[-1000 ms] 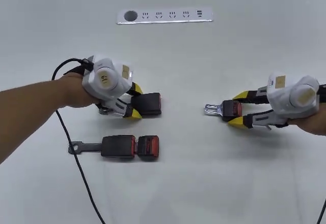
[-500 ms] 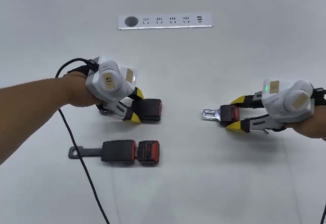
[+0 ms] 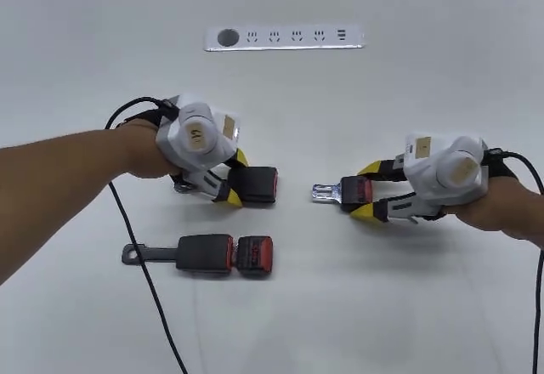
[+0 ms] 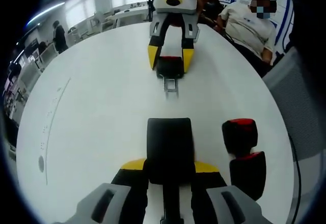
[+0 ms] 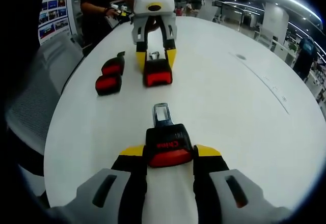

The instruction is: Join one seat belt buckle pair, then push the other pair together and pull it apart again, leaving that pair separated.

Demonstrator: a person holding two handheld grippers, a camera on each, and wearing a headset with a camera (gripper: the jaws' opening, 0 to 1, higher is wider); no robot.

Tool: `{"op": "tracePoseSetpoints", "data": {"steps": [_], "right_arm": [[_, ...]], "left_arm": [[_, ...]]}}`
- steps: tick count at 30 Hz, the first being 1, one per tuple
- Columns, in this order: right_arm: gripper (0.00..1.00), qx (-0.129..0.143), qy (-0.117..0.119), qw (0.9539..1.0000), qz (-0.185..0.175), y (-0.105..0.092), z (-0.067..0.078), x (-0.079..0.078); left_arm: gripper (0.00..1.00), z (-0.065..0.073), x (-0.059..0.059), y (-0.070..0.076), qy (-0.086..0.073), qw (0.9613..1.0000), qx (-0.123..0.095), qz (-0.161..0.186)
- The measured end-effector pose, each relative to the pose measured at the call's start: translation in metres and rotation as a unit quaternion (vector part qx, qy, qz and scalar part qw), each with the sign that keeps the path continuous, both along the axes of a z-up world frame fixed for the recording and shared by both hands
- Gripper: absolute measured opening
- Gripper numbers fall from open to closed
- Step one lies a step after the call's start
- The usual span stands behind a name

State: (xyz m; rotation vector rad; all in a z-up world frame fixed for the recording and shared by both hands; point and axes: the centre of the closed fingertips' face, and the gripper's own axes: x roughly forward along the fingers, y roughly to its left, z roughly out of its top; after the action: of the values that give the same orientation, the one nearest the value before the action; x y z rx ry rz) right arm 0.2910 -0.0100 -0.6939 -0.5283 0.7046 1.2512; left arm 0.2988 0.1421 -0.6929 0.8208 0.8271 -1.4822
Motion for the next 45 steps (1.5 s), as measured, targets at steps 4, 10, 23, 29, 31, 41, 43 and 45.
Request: {"op": "tracePoseSetpoints", "data": {"steps": [4, 10, 23, 29, 31, 41, 43, 45], "right_arm": [[0.34, 0.004, -0.001, 1.0000, 0.003, 0.010, 0.000, 0.003], [0.34, 0.009, 0.000, 0.9999, 0.007, 0.024, 0.001, 0.004], [0.34, 0.016, 0.000, 0.9998, 0.014, 0.052, 0.001, 0.012], [0.34, 0.020, 0.003, 0.9997, 0.016, 0.064, 0.001, 0.013], [0.34, 0.018, 0.002, 0.9997, 0.018, 0.064, 0.001, 0.010], [0.34, 0.020, 0.005, 0.9997, 0.012, 0.068, 0.000, 0.010], [0.33, 0.019, 0.006, 0.9997, 0.014, 0.069, 0.000, 0.009], [0.33, 0.018, 0.007, 0.9997, 0.016, 0.070, 0.000, 0.009]], "left_arm": [[0.33, 0.001, -0.001, -0.001, 0.000, 1.0000, 0.002, 0.001], [0.33, 0.000, 0.000, 0.000, 0.001, 1.0000, 0.008, 0.003], [0.33, 0.000, 0.002, 0.000, 0.002, 0.9998, 0.019, 0.009], [0.33, 0.000, 0.002, -0.001, 0.001, 0.9997, 0.020, 0.013], [0.33, 0.000, 0.001, -0.001, 0.000, 0.9997, 0.020, 0.015], [0.32, -0.002, 0.001, -0.002, -0.001, 0.9994, 0.031, 0.012], [0.32, -0.003, 0.001, -0.001, -0.001, 0.9993, 0.036, 0.008], [0.32, -0.002, 0.001, -0.001, -0.002, 0.9992, 0.039, 0.004]]}}
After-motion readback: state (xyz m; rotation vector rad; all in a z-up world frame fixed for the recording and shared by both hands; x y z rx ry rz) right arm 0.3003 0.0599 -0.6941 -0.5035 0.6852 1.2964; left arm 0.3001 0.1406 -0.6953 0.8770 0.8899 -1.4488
